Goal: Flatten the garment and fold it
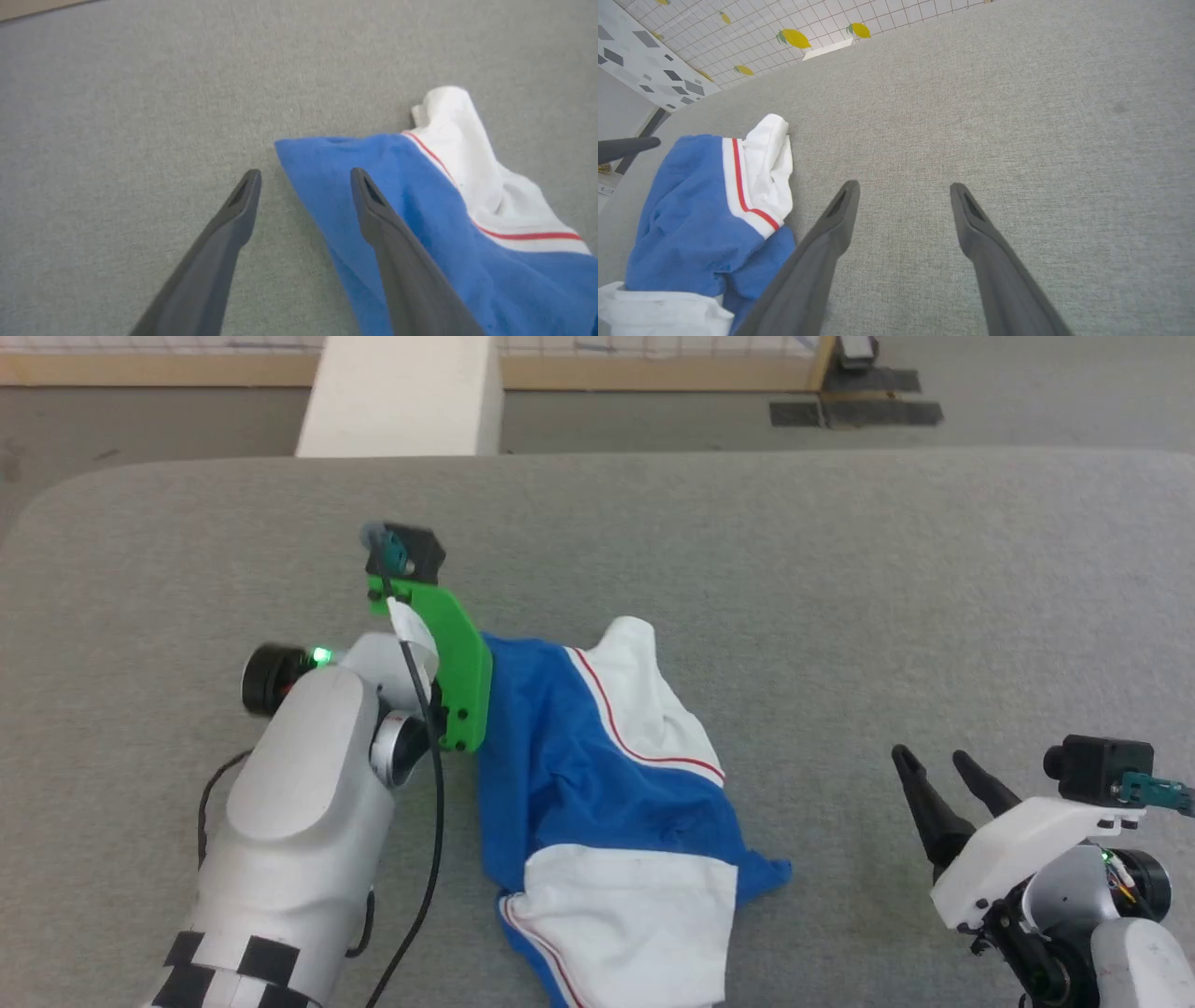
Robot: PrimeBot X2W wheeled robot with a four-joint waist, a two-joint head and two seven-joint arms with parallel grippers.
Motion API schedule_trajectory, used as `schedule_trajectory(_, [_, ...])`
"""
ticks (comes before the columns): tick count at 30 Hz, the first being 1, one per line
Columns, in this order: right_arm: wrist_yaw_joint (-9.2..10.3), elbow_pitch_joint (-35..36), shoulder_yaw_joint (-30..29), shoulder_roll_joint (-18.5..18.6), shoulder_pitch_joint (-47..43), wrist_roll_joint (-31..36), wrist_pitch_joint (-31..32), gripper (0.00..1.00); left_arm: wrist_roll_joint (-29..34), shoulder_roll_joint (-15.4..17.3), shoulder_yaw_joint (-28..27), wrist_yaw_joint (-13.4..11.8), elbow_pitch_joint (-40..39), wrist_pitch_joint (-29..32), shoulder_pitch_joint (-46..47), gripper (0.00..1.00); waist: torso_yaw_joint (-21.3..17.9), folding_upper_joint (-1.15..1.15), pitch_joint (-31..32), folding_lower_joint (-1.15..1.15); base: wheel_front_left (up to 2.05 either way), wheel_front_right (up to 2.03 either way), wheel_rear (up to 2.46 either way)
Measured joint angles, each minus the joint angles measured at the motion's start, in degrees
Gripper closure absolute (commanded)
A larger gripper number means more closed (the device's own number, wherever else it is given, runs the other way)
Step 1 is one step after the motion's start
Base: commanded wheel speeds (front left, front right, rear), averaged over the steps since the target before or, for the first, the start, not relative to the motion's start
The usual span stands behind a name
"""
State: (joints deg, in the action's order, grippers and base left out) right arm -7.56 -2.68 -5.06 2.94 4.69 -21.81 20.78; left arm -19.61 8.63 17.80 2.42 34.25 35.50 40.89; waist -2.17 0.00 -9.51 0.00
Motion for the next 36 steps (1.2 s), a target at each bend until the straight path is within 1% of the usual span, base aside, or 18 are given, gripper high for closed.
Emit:
schedule_trajectory(3, [0.0,-0.75,0.53,-0.04,0.28,-0.4,-0.7,0.0,-1.02,0.14,-0.1,-0.26,3.36,4.54,-0.49,0.0,-1.75,0.0,-1.24,0.0,0.0,0.0,0.0])
schedule_trajectory(5, [0.0,-1.04,0.36,0.0,0.3,-0.41,-1.16,0.0,-1.92,-0.21,-0.22,0.08,4.09,5.34,-1.18,0.0,-2.56,0.0,-2.1,0.0,0.0,0.0,0.0])
schedule_trajectory(6, [0.0,-1.15,0.09,-0.01,0.31,-0.4,-1.27,0.0,-3.3,-0.77,-0.24,0.71,4.28,5.92,-1.68,0.44,-2.85,0.0,-2.58,0.0,0.0,0.0,0.0])
schedule_trajectory(7, [0.0,-1.3,-0.14,-0.01,0.31,-0.37,-1.41,0.0,-4.38,-1.29,-0.56,1.13,4.05,5.5,-2.22,0.97,-3.01,0.0,-3.02,0.0,0.0,0.0,0.0])
schedule_trajectory(8, [0.0,-1.49,-0.43,0.0,0.31,-0.36,-1.49,0.0,-4.87,-1.58,-0.87,1.36,3.6,4.08,-2.36,1.0,-3.05,0.0,-3.38,0.0,0.0,0.0,0.0])
schedule_trajectory(10, [0.0,-1.77,-0.65,0.02,0.31,-0.34,-1.66,0.0,-5.72,-1.89,-1.47,2.02,3.0,1.57,-2.39,1.0,-2.73,0.0,-3.67,0.0,0.0,0.0,0.0])
schedule_trajectory(13, [0.0,-1.92,-0.4,-0.03,0.36,-0.29,-1.72,0.0,-8.53,-2.93,-4.88,1.96,1.37,-4.7,-2.31,1.0,-1.89,0.0,-3.59,0.0,0.0,0.0,0.0])
schedule_trajectory(15, [0.0,-1.93,-0.31,-0.01,0.36,-0.19,-1.72,0.0,-10.33,-3.13,-7.7,1.05,-0.14,-8.59,-1.98,1.0,-1.16,0.0,-3.25,0.0,0.0,0.0,0.0])
schedule_trajectory(17, [0.0,-2.0,-0.03,-0.02,0.36,-0.04,-1.67,0.0,-11.57,-2.67,-10.87,-0.34,-1.92,-12.16,-1.8,1.0,-0.24,0.0,-2.57,0.0,0.0,0.0,0.0])
schedule_trajectory(19, [0.0,-2.05,0.05,-0.03,0.35,0.02,-1.65,0.0,-11.77,-1.19,-13.23,-1.77,-3.28,-14.28,-2.29,1.0,0.63,0.0,-1.65,0.0,0.0,0.0,0.0])
schedule_trajectory(21, [0.0,-2.03,0.05,-0.02,0.3,0.1,-1.65,0.0,-11.77,1.12,-15.89,-3.96,-4.67,-16.12,-4.41,1.0,1.69,0.0,-0.78,0.0,0.0,0.0,0.0])
schedule_trajectory(23, [0.0,-1.99,0.0,-0.03,0.22,0.16,-1.64,0.0,-12.56,2.74,-19.01,-6.35,-5.58,-17.45,-8.26,1.0,2.54,0.0,0.03,0.0,0.0,0.0,0.0])
schedule_trajectory(25, [0.0,-1.75,-0.3,-0.03,0.0,0.34,-1.63,0.0,-14.11,3.46,-21.76,-8.62,-6.61,-17.98,-13.89,1.0,3.53,0.0,0.71,0.0,0.0,0.0,0.0])
schedule_trajectory(28, [0.0,-1.45,-0.8,-0.03,-0.08,0.44,-1.55,0.0,-15.49,2.87,-23.13,-9.56,-7.06,-17.41,-21.57,1.0,4.78,0.0,1.36,0.0,0.0,0.0,0.0])
schedule_trajectory(32, [0.0,-1.14,-1.1,-0.02,-0.14,0.96,-1.19,0.0,-17.5,-0.79,-21.96,-9.27,-8.09,-15.86,-28.48,1.0,6.07,0.0,1.9,0.0,0.0,0.0,0.0])
schedule_trajectory(33, [0.0,-1.12,-0.94,-0.01,-0.18,0.97,-1.12,0.0,-17.88,-1.37,-21.78,-8.77,-9.04,-15.96,-28.99,0.44,6.42,0.0,2.03,0.0,0.0,0.0,0.0])
schedule_trajectory(34, [0.0,-1.08,-0.65,-0.02,-0.2,1.08,-0.96,0.0,-18.36,-1.68,-21.96,-8.22,-9.9,-16.66,-29.08,0.0,6.76,0.0,2.16,0.0,0.0,0.0,0.0])
schedule_trajectory(36, [0.0,-1.01,-0.1,-0.02,-0.21,1.14,-0.78,0.0,-18.14,-1.89,-21.68,-7.13,-12.11,-19.39,-29.04,0.0,7.33,0.0,2.5,0.0,0.0,0.0,0.0])
